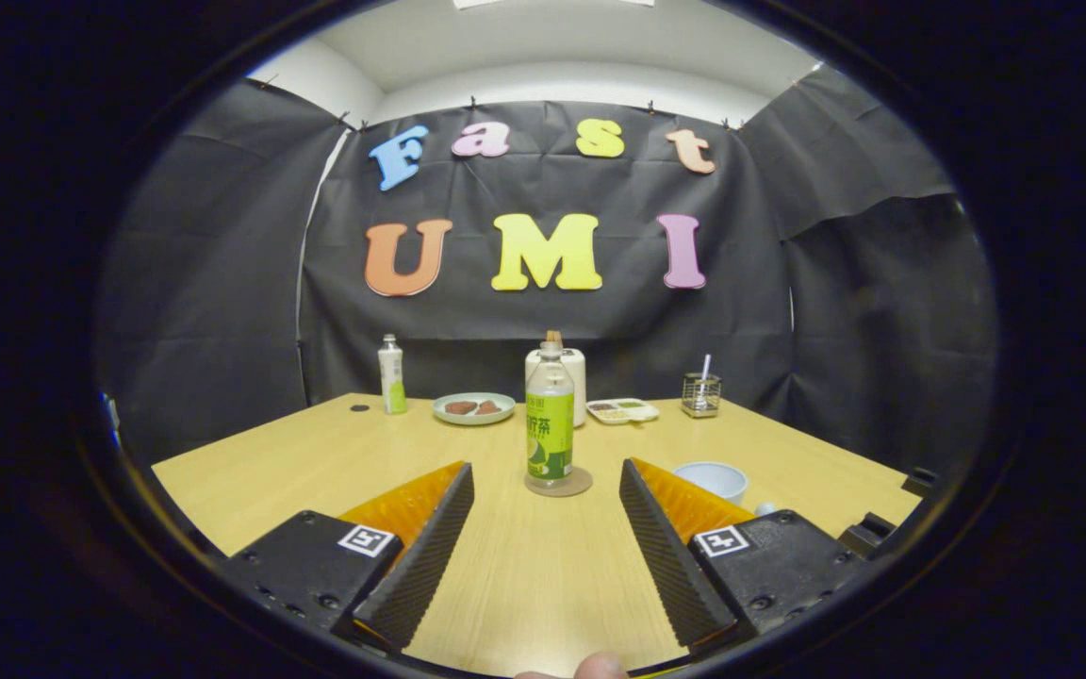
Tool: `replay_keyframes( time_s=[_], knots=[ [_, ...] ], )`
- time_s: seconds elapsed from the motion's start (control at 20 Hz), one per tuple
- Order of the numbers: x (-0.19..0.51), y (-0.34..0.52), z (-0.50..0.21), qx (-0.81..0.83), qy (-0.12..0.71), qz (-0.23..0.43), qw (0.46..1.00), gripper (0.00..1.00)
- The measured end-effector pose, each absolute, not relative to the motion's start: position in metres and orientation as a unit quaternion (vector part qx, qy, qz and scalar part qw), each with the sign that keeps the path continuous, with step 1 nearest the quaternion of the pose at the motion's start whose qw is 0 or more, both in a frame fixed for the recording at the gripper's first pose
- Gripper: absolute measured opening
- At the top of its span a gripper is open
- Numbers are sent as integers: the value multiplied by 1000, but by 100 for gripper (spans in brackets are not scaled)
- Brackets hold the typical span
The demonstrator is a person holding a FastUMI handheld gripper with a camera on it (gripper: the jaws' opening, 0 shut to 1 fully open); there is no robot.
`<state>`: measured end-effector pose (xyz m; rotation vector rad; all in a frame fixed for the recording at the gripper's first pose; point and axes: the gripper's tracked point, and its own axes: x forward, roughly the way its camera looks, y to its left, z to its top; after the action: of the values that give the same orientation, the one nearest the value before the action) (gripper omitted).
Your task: Take the bottle from table, then pour the juice into the cup, finally place the bottle on the coaster
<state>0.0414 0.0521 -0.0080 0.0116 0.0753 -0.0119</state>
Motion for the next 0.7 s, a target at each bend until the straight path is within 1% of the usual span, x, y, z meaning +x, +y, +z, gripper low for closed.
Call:
replay_keyframes(
  time_s=[0.2, 0.7],
  knots=[
    [38, 52, -6, 4, 26, -8, 1000, 100],
    [42, 53, -11, 6, 27, -11, 1000, 100]
  ],
)
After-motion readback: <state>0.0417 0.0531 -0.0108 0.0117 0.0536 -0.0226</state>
